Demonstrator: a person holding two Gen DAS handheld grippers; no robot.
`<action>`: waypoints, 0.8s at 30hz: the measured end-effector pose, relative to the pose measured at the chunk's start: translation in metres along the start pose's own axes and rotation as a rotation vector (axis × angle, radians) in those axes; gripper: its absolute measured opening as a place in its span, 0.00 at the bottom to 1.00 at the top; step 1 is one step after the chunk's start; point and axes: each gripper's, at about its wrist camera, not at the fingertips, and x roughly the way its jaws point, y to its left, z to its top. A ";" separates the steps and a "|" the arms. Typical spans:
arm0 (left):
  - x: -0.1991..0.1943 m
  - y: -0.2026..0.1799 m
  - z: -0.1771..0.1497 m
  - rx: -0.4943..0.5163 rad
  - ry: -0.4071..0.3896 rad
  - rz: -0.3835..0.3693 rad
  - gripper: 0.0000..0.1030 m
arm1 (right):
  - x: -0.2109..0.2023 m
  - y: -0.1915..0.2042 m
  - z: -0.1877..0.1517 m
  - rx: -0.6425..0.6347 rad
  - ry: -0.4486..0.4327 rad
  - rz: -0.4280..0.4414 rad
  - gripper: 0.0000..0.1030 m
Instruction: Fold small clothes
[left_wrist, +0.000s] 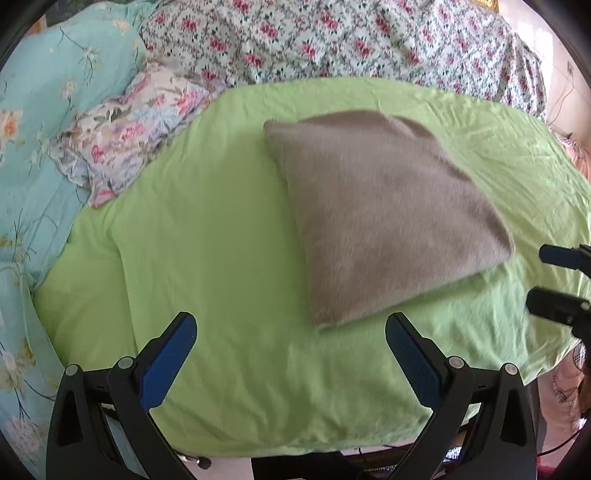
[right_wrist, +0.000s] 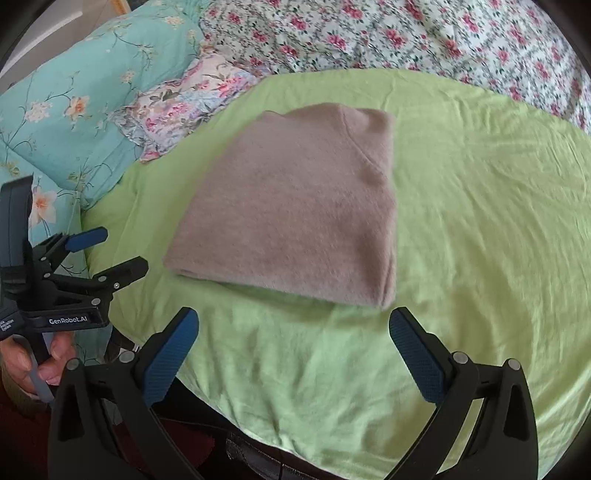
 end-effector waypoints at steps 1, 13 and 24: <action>-0.002 0.000 0.003 0.001 -0.010 -0.003 0.99 | 0.000 0.001 0.002 -0.006 -0.004 0.001 1.00; -0.014 -0.001 0.028 -0.021 -0.081 -0.003 0.99 | 0.004 0.004 0.024 -0.040 -0.034 0.010 1.00; -0.007 -0.001 0.035 -0.034 -0.077 0.000 0.99 | 0.014 -0.003 0.039 -0.026 -0.044 0.015 1.00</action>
